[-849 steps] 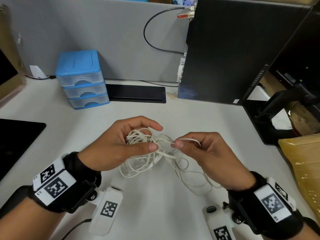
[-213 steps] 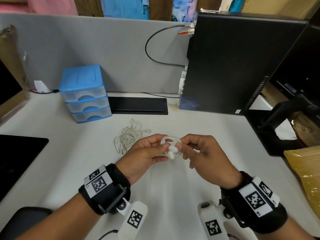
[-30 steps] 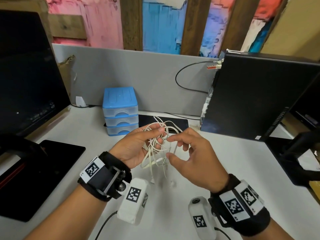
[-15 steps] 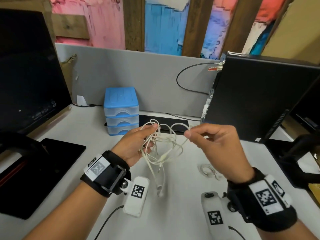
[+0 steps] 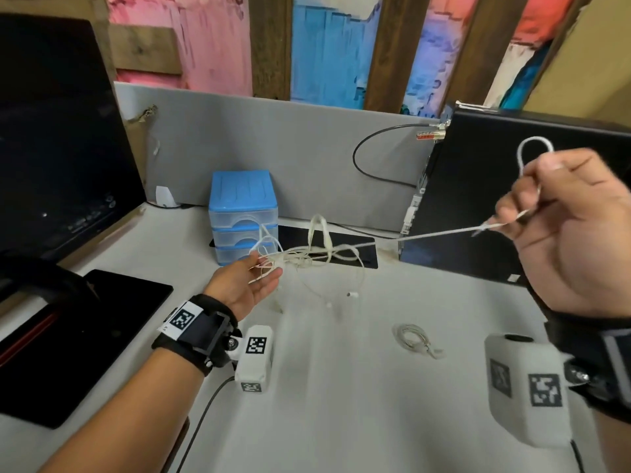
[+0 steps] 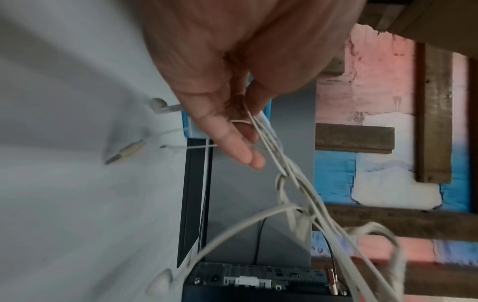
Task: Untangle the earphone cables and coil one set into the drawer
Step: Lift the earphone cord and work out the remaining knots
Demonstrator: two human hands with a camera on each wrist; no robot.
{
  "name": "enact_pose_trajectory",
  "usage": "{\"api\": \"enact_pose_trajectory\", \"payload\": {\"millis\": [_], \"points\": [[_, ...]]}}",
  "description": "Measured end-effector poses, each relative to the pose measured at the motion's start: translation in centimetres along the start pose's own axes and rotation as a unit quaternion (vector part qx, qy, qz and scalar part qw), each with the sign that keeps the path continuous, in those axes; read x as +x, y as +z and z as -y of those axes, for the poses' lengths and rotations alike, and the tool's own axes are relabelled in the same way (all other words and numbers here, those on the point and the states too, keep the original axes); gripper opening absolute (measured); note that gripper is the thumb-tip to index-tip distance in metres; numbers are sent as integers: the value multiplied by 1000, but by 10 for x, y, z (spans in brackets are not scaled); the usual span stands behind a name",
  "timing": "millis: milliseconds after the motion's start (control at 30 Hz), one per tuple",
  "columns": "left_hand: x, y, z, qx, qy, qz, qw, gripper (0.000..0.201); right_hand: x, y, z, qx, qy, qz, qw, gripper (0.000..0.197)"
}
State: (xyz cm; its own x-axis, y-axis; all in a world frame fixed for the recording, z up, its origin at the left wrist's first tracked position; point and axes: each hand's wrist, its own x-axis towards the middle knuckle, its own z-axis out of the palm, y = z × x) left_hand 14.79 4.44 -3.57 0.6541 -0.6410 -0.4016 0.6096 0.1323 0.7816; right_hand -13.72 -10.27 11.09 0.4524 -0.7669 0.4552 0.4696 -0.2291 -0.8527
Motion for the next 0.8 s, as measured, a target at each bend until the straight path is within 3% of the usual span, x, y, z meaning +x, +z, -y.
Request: {"api": "enact_pose_trajectory", "payload": {"millis": [100,267,533,633,800], "points": [[-1,2,-2,6,10,-9,1000,19,-2,5,-1,-15,-9,5,1000,24],[-12,13,-9,-5,43,0,999,27,-19,23,-24,-67,72,77,992,10],[-31,27,-37,-47,79,49,995,29,-52,38,-52,-107,154,133,973,11],[-38,31,-43,-51,83,65,993,31,-59,41,-62,-136,202,148,959,18],[-45,33,-48,-103,50,107,988,31,-71,43,-79,-211,249,179,928,14]]}}
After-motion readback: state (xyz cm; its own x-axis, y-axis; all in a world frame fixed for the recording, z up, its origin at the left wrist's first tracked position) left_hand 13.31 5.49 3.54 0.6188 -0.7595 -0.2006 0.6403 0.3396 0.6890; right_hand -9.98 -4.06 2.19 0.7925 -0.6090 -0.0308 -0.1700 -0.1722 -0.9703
